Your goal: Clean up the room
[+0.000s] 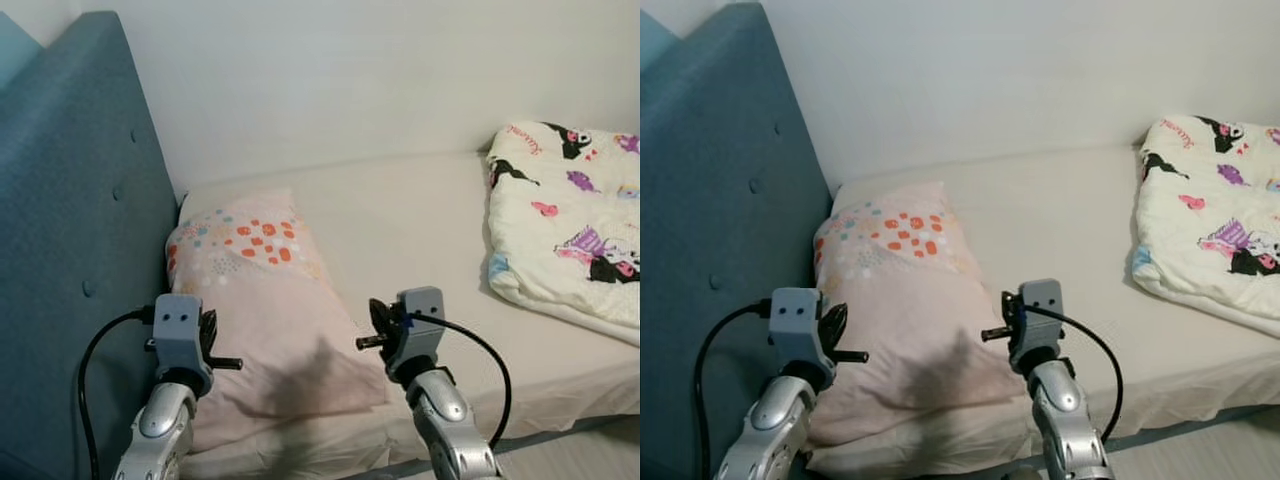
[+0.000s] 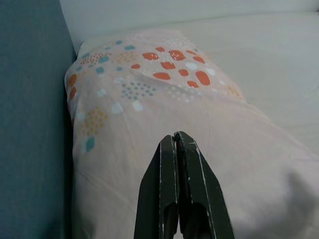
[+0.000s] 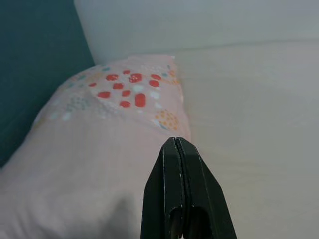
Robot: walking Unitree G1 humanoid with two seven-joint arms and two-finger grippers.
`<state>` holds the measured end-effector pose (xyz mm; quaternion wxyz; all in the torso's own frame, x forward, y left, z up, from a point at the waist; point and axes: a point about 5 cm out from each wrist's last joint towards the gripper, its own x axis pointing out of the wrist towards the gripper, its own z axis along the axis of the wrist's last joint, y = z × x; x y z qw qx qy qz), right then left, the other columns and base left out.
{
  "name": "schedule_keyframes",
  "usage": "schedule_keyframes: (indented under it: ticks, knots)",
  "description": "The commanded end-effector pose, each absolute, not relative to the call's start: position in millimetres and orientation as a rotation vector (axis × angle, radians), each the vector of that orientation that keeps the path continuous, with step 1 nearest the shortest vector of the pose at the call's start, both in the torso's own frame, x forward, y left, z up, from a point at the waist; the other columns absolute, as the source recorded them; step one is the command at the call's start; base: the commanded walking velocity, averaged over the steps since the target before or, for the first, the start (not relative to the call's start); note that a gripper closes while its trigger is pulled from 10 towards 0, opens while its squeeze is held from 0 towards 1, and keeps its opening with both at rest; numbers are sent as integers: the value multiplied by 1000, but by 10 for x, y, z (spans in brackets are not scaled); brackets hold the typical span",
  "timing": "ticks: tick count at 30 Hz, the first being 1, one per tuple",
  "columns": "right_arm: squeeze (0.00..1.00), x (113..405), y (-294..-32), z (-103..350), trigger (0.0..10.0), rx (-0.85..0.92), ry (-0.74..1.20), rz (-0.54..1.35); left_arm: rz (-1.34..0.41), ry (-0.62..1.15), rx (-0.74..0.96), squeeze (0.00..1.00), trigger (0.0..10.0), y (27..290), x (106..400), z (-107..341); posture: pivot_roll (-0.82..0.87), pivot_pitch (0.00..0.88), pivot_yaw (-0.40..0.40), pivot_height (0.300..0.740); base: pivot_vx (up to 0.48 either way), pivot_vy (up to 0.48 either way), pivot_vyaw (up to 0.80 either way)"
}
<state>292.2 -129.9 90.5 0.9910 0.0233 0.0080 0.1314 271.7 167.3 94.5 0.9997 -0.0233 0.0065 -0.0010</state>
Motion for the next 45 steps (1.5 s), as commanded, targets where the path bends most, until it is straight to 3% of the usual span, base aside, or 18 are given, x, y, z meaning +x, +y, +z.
schedule_keyframes:
  ticks: [1, 11, 19, 31, 41, 45]
  knots:
    - [0, 2894, -1302, 823, 10000, 63, 52, 271, 1, 63, -53, 0, 10000, 1679, 2697, 847, -22, 72, -31, 672, 0, 0, 0]
    - [0, 2907, -1293, 811, 10000, 55, 51, 293, -72, 162, -35, 0, 10000, 1525, 2693, 770, -17, 79, -34, 712, 0, 0, 0]
    - [0, 2894, -1262, 783, 10000, 73, 61, 313, -42, 112, -72, 0, 10000, 1562, 2666, 763, -15, 75, -35, 737, 0, 0, 0]
    - [0, 2742, -1238, 278, 10000, -27, 282, 346, -87, 225, 47, 0, 10000, 1594, 2548, 468, -15, 70, -34, 737, 0, 0, 0]
    - [0, 2747, -1202, 262, 10000, -36, 276, 366, -84, 211, 47, 0, 10000, 1580, 2548, 458, -11, 72, -34, 737, 0, 0, 0]
    - [0, 2767, -1204, 269, 10000, -57, 272, 362, -86, 211, 41, 0, 10000, 1572, 2558, 465, -12, 74, -31, 737, 0, 0, 800]
